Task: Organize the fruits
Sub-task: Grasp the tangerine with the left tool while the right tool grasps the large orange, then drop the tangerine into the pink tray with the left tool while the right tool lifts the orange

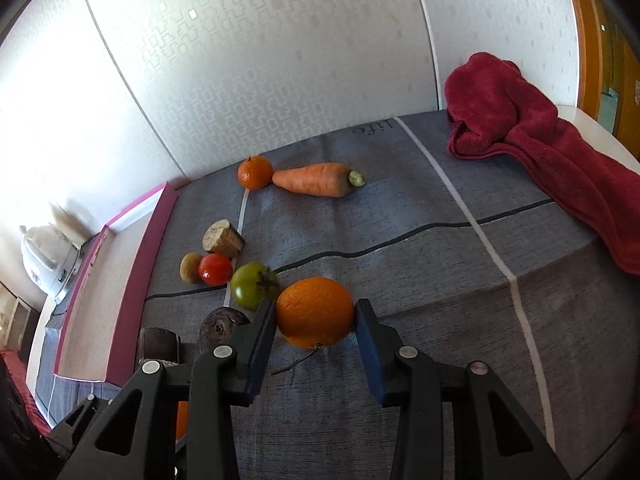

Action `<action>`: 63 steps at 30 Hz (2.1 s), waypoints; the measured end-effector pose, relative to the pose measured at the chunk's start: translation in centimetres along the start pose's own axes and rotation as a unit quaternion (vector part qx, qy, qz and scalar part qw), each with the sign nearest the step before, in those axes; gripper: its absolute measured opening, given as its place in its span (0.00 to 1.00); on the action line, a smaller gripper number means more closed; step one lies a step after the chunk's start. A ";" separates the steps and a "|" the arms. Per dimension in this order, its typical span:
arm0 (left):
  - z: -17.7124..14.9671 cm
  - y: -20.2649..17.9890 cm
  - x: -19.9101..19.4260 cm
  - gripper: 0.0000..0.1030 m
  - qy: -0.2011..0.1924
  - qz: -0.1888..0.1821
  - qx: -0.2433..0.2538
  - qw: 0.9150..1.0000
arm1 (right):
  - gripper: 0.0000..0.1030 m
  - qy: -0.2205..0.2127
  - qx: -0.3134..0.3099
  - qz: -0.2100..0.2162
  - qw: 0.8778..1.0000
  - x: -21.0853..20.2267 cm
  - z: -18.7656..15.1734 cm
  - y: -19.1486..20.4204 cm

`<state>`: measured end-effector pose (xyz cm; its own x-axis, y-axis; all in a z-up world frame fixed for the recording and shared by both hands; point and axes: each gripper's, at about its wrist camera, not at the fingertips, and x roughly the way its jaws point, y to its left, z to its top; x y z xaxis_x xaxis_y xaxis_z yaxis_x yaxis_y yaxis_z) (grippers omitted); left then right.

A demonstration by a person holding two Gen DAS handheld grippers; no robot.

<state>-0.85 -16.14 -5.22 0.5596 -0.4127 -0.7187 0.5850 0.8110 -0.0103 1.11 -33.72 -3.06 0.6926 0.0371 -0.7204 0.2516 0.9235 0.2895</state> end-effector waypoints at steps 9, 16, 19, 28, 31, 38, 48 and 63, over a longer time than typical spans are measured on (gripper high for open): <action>-0.2 -0.6 -0.3 0.36 -0.003 -0.014 0.009 1.000 | 0.39 -0.002 -0.003 0.006 1.000 -0.3 -0.1 0.2; -0.4 0.1 -1.3 0.35 -0.010 -0.039 -0.011 0.999 | 0.39 -0.005 -0.016 0.019 1.000 -0.7 -0.3 0.9; -0.3 0.2 -2.0 0.35 -0.021 -0.043 -0.010 0.999 | 0.39 -0.009 -0.017 0.022 1.000 -0.9 -0.3 1.0; -0.4 1.6 -3.5 0.35 -0.036 -0.040 -0.023 0.998 | 0.39 -0.009 -0.028 0.029 0.999 -1.0 -0.6 1.7; -0.3 2.5 -4.4 0.35 -0.047 -0.035 -0.030 0.998 | 0.39 -0.011 -0.035 0.033 0.999 -1.0 -0.7 2.3; 0.0 5.7 -6.3 0.35 -0.071 -0.004 -0.065 0.995 | 0.39 -0.011 -0.047 0.045 0.998 -1.0 -0.8 3.5; -0.5 10.2 -7.0 0.36 -0.066 0.055 -0.130 0.988 | 0.39 -0.014 -0.068 0.067 0.995 -1.3 -1.1 5.6; -2.0 15.1 -6.6 0.36 -0.034 0.135 -0.168 0.976 | 0.39 -0.004 -0.116 0.115 0.987 -0.9 -2.4 10.7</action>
<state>3.11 -0.36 -1.98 0.7109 -0.1822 -0.6793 0.1919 0.9795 -0.0619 1.58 -23.00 -0.80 0.7183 0.2543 -0.6475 -0.0739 0.9534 0.2925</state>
